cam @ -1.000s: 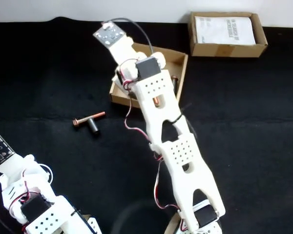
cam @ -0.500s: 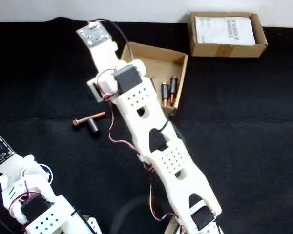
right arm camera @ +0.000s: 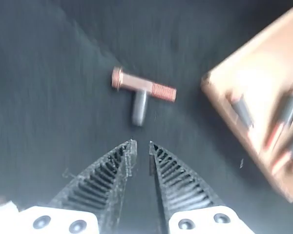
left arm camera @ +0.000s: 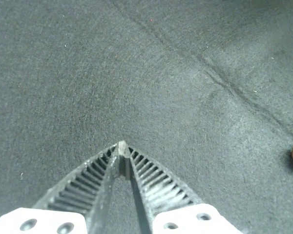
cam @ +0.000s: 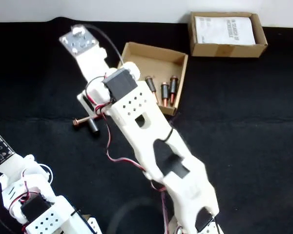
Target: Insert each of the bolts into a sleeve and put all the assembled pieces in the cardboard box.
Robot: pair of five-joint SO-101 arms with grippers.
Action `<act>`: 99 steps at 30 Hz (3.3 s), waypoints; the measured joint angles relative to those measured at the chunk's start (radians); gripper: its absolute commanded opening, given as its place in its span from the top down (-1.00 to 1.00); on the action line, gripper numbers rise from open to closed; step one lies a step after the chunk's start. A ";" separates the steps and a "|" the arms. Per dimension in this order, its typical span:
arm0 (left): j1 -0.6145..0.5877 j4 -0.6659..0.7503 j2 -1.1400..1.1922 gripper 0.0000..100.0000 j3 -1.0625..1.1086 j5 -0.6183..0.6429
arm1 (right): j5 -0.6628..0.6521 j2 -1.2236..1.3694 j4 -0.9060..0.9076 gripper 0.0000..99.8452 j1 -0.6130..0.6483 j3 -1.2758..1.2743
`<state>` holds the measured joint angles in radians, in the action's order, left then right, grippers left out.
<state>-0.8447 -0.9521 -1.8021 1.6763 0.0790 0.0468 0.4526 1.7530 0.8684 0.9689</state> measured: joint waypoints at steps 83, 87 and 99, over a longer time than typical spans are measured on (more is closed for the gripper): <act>0.000 -0.041 0.000 0.98 0.000 0.000 | -0.038 0.463 -0.058 0.99 -0.060 0.502; 0.000 -0.043 0.000 0.98 0.000 0.000 | -0.038 0.361 -0.005 0.99 -0.074 0.654; 0.086 -0.043 0.000 0.98 -0.003 0.002 | -0.038 -0.077 0.000 0.99 -0.135 0.512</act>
<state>-0.7587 -0.9950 -1.8021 1.6732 0.0806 0.0084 0.3759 1.7530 0.7334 1.4814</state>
